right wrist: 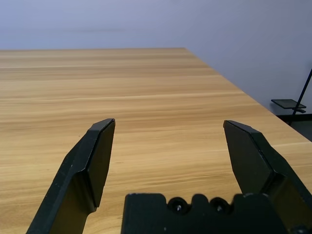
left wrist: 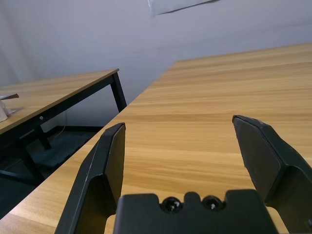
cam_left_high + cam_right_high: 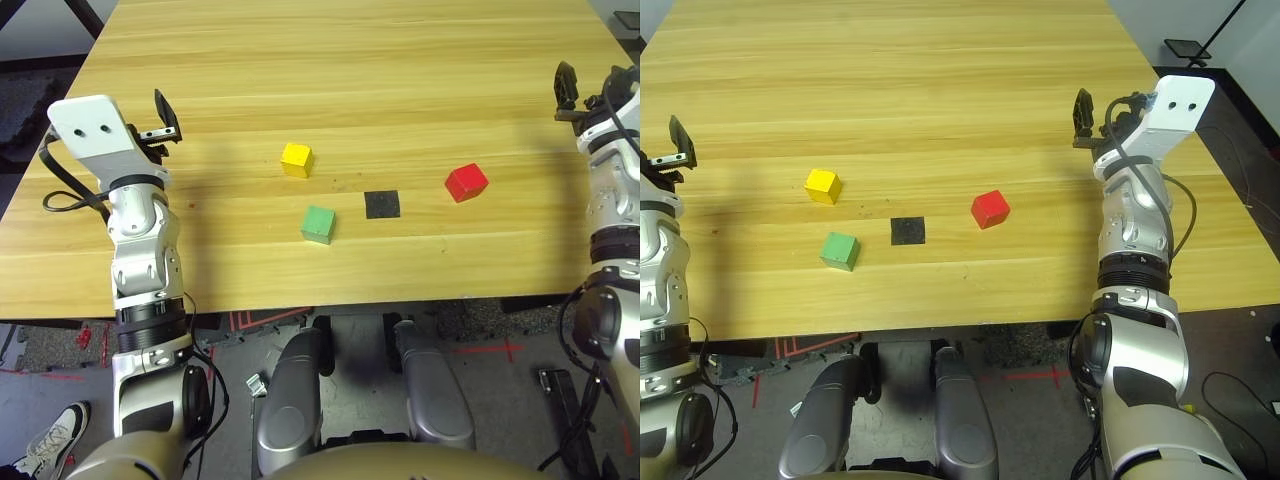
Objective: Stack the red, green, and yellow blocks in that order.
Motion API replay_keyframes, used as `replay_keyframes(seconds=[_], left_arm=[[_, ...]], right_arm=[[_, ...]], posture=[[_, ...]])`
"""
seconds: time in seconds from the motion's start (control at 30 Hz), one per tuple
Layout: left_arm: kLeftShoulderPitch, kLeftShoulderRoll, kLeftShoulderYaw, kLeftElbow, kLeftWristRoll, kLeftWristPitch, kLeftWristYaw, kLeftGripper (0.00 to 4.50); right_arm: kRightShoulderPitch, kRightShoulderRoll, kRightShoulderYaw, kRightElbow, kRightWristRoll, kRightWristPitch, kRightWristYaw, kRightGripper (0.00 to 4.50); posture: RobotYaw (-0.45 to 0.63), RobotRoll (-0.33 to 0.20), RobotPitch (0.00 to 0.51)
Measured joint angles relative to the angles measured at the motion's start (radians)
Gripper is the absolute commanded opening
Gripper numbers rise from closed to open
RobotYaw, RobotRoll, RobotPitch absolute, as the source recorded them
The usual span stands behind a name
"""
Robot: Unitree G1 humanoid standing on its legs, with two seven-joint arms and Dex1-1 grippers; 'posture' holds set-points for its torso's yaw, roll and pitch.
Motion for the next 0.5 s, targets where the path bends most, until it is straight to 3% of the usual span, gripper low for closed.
replay_keyframes(seconds=[0.2,0.3,0.5], left_arm=[[0.002,-0.005,0.0,0.004,0.0,-0.011,-0.002,4.47],[-0.001,0.005,-0.002,0.012,-0.003,-0.016,-0.035,4.47],[-0.019,0.059,-0.004,0.049,-0.112,-0.078,-0.247,4.47]], right_arm=[[0.035,-0.003,-0.004,-0.007,0.001,-0.007,-0.009,4.5],[0.051,0.001,0.0,-0.032,0.002,0.007,-0.007,4.5],[0.05,0.002,0.019,-0.113,0.006,0.063,0.033,4.5]], posture=[[0.26,0.072,0.287],[0.27,0.07,0.279],[0.3,0.062,0.258]])
